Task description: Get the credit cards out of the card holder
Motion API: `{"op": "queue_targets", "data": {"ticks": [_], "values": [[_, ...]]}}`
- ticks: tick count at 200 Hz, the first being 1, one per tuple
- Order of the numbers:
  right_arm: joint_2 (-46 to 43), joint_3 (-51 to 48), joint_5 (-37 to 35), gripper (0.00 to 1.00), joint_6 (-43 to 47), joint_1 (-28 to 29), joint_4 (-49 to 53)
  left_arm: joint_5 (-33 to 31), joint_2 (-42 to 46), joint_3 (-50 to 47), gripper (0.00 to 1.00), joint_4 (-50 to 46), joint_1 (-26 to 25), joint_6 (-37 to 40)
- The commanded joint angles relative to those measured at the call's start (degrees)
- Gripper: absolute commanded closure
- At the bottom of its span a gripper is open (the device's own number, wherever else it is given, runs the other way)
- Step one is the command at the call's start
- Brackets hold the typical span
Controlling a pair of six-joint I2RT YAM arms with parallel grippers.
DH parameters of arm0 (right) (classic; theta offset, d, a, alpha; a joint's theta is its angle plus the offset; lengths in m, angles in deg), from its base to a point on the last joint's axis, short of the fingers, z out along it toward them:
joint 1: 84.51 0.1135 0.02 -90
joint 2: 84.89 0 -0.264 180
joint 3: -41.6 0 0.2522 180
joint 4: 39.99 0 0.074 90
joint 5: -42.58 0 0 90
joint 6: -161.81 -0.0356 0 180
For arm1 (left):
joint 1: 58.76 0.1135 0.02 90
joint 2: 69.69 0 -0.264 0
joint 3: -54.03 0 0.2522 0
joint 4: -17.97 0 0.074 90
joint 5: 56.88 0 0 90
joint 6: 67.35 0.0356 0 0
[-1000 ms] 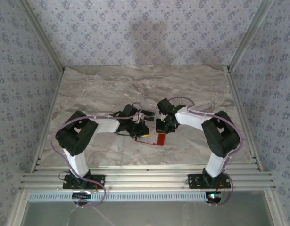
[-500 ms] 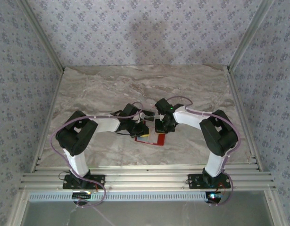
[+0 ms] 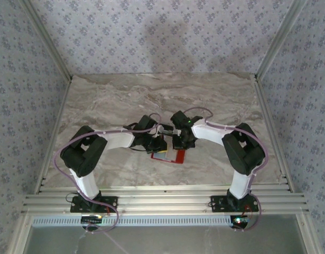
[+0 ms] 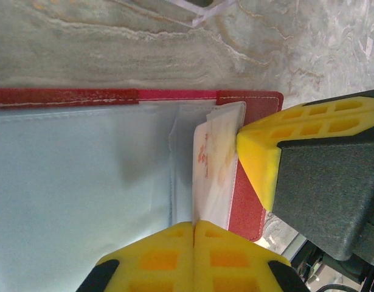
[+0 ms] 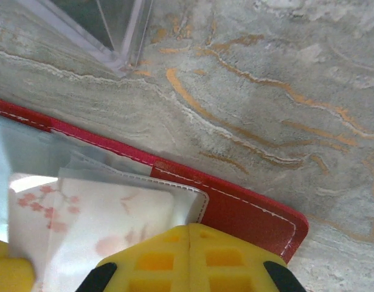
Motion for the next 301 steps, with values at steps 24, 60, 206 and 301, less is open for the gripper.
{"op": "queue_targets", "data": {"ticks": [24,60,206,301], "values": [[3.7,-2.1,-7.0,0.96,0.9,-0.6,6.5,-1.6,2.6,-0.5,0.95,-5.5,1.7,2.3],[3.4,-1.7,-7.1,0.96,0.9,-0.5,6.7,-2.3,4.1,-0.4,0.96,-7.2,2.4,3.1],[-15.7,0.5,-6.1,0.8,1.1,-4.4,11.6,-20.0,6.0,23.9,1.0,-41.8,0.7,39.6],[-20.1,-1.9,-4.8,0.8,3.1,-8.5,12.4,-21.1,-1.7,39.8,1.0,-50.0,-0.1,91.5]]}}
